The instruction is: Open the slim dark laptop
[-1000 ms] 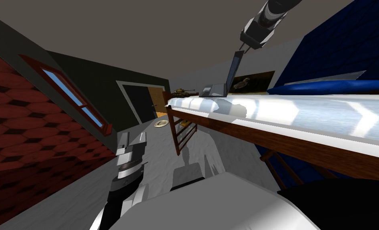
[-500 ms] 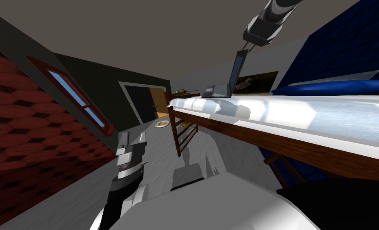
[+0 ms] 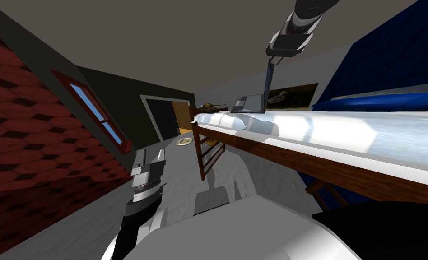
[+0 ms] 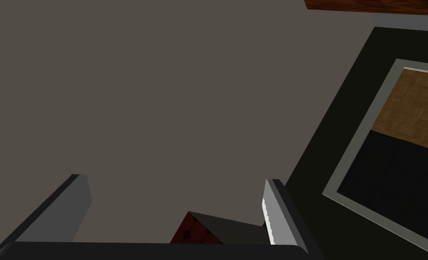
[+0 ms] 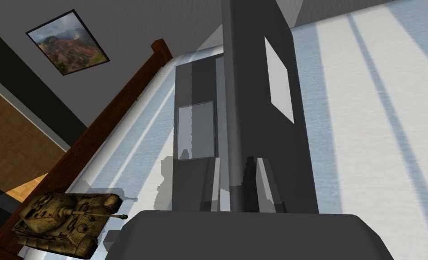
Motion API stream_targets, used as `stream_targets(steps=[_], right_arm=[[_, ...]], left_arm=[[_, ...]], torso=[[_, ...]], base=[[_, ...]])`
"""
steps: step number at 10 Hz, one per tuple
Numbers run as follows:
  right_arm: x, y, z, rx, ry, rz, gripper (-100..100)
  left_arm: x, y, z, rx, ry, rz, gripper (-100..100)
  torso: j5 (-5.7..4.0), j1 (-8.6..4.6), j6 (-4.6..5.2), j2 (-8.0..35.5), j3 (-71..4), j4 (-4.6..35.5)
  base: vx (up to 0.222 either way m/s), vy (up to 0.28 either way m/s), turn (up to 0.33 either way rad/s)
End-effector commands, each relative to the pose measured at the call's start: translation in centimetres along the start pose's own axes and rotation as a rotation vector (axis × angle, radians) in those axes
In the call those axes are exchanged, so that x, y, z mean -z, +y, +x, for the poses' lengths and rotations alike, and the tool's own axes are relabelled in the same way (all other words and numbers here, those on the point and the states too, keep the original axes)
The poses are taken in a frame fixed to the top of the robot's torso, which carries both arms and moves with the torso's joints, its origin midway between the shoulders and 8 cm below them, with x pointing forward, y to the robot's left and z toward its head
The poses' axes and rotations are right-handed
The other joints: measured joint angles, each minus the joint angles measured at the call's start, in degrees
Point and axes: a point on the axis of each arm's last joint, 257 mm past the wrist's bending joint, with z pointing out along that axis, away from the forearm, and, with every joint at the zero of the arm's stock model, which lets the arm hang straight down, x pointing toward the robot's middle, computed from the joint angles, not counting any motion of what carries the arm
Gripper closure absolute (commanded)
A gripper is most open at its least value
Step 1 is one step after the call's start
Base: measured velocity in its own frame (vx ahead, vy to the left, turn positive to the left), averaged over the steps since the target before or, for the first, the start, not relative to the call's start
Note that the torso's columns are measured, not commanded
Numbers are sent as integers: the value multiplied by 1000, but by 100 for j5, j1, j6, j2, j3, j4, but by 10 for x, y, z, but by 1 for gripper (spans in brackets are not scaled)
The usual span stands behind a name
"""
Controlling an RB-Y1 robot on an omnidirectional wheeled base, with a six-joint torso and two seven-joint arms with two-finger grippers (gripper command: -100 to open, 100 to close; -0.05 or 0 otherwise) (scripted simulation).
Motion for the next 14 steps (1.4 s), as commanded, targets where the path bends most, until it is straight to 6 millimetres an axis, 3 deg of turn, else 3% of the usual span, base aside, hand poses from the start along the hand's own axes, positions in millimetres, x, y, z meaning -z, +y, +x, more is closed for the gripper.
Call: stream_targets(steps=[1,3,4,5,6,9,14], right_arm=[[-4,3,-26,108,-42,-60,100],[-3,4,-33,146,-49,-77,100],[3,-1,-22,125,-29,-54,100],[-1,-1,-43,205,-50,-91,100],[-1,-1,-43,205,-50,-91,100],[-8,3,-74,320,-83,-147,100],[-14,9,-103,436,-116,-202,100]], left_arm=[[0,0,0,0,0,0,0],[0,0,0,0,0,0,0],[0,0,0,0,0,0,0],[0,0,0,0,0,0,0],[0,0,0,0,0,0,0],[0,0,0,0,0,0,0],[0,0,0,0,0,0,0]], torso=[[-6,-20,1,-11,-7,-2],[-18,-61,17,-5,3,12],[-27,-73,20,11,12,14],[-18,-72,23,36,34,32],[-21,-60,27,53,43,32],[-42,-84,48,82,60,39],[-4,-61,46,135,110,86]], base=[[65,13,54],[52,9,32],[14,16,14],[37,12,80],[49,3,52],[47,7,47],[32,-1,24]])
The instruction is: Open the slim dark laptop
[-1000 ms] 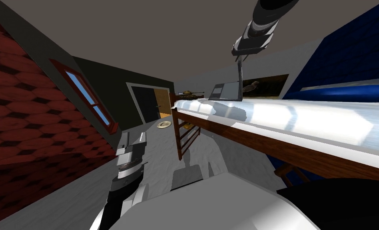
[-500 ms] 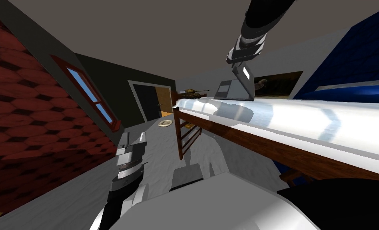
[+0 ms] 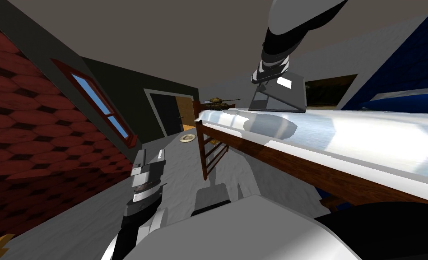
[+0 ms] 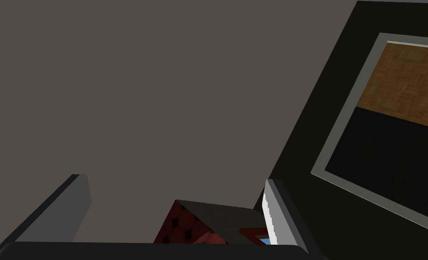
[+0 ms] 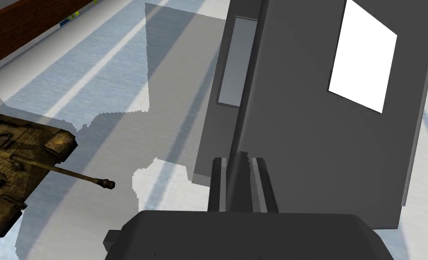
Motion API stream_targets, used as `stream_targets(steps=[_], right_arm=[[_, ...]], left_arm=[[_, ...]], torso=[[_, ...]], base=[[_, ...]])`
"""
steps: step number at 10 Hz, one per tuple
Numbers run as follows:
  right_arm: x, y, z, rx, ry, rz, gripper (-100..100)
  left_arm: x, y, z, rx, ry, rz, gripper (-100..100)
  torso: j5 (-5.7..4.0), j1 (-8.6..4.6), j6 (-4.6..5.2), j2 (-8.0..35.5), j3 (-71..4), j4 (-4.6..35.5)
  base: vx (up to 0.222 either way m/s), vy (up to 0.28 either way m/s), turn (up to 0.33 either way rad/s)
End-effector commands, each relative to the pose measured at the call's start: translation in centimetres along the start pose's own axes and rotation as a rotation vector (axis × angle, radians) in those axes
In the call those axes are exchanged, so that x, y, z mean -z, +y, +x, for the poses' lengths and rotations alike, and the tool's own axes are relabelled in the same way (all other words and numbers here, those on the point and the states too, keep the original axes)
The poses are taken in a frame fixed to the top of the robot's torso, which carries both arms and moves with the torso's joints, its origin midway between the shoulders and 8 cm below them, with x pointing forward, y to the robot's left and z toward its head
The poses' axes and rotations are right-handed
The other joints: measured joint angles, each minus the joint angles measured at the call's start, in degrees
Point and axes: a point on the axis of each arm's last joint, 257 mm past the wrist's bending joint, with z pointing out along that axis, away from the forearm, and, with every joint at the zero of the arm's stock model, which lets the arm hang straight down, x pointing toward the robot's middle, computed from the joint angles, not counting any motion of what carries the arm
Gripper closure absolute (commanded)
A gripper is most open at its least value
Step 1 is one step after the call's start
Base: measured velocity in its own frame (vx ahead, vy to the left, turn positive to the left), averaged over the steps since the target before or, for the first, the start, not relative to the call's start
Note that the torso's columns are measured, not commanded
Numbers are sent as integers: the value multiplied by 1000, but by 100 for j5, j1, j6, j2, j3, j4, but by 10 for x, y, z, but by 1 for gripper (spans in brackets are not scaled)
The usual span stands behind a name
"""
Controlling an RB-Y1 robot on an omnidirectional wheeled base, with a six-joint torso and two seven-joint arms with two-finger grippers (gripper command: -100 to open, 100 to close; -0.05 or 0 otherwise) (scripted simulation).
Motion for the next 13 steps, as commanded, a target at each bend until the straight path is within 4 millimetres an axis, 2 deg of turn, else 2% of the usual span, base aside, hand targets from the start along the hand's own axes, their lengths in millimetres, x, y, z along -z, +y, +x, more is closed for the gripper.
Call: stream_targets(steps=[1,4,9,10,11,13], right_arm=[[7,9,3,27,-3,-17,-100],[20,25,16,30,1,-21,-100],[42,52,35,35,1,-22,-100],[38,47,32,30,3,-20,-100],[39,49,32,34,2,-22,0],[39,49,32,34,2,-22,0]], left_arm=[[0,0,0,0,0,0,0],[0,0,0,0,0,0,0],[0,0,0,0,0,0,0],[0,0,0,0,0,0,0],[0,0,0,0,0,0,0],[0,0,0,0,0,0,0]], torso=[[15,34,-6,2,2,1],[57,125,-27,-35,-22,-10],[44,85,-27,-35,-22,-10],[44,88,-27,-33,-20,-9],[45,86,-28,-26,-17,-9],[45,88,-27,-23,-14,-6]], base=[[51,16,25],[55,45,2],[49,37,8],[22,15,-3],[0,0,0],[0,0,0]])
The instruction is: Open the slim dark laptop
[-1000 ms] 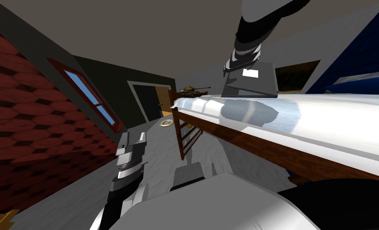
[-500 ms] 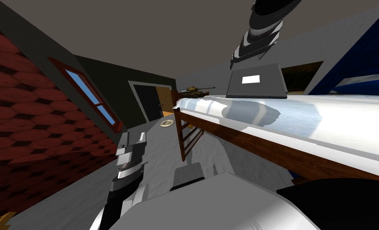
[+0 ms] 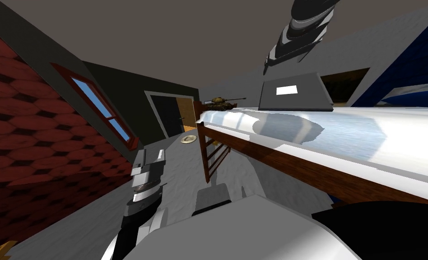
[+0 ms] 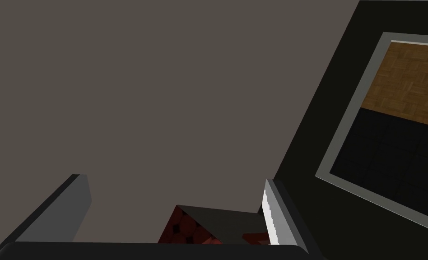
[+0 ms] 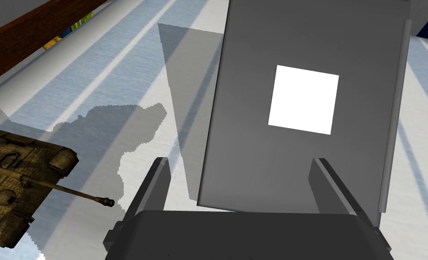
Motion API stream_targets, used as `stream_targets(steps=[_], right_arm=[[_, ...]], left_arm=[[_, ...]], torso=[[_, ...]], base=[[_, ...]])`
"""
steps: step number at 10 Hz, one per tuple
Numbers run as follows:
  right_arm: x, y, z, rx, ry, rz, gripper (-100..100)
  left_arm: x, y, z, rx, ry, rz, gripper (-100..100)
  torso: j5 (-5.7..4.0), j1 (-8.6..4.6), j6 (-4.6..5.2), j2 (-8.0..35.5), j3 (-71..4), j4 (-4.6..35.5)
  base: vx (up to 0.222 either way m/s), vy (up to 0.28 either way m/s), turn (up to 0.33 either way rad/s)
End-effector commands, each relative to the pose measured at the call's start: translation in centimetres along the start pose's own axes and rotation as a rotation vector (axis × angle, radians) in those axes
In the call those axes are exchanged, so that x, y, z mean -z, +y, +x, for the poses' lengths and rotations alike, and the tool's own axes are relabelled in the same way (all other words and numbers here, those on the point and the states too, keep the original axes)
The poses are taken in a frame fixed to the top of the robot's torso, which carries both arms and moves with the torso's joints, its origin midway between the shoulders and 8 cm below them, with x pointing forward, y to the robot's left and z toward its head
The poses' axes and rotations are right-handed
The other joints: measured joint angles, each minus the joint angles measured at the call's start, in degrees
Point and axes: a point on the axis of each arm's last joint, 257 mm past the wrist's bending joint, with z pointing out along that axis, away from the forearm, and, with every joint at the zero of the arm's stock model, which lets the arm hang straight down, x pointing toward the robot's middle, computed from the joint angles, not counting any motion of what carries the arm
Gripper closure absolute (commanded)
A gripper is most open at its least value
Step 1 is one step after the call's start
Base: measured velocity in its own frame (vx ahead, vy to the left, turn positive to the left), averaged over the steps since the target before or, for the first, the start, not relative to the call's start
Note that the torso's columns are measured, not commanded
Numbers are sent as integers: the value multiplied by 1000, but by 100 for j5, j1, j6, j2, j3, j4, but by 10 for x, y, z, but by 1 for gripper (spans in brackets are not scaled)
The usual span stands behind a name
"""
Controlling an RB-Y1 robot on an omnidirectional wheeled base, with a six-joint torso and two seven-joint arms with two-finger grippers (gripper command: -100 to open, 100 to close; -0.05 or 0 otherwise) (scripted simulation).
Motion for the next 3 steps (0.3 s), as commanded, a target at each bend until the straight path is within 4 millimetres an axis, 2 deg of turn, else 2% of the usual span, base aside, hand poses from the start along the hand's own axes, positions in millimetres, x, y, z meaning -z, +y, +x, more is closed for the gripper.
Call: stream_targets(steps=[1,3], right_arm=[[0,0,0,0,0,0,0],[0,0,0,0,0,0,0]], left_arm=[[0,0,0,0,0,0,0],[0,0,0,0,0,0,0]], torso=[[1,3,0,-4,-2,-1],[2,7,0,-12,-7,-4]], base=[[0,0,0],[0,0,0]])
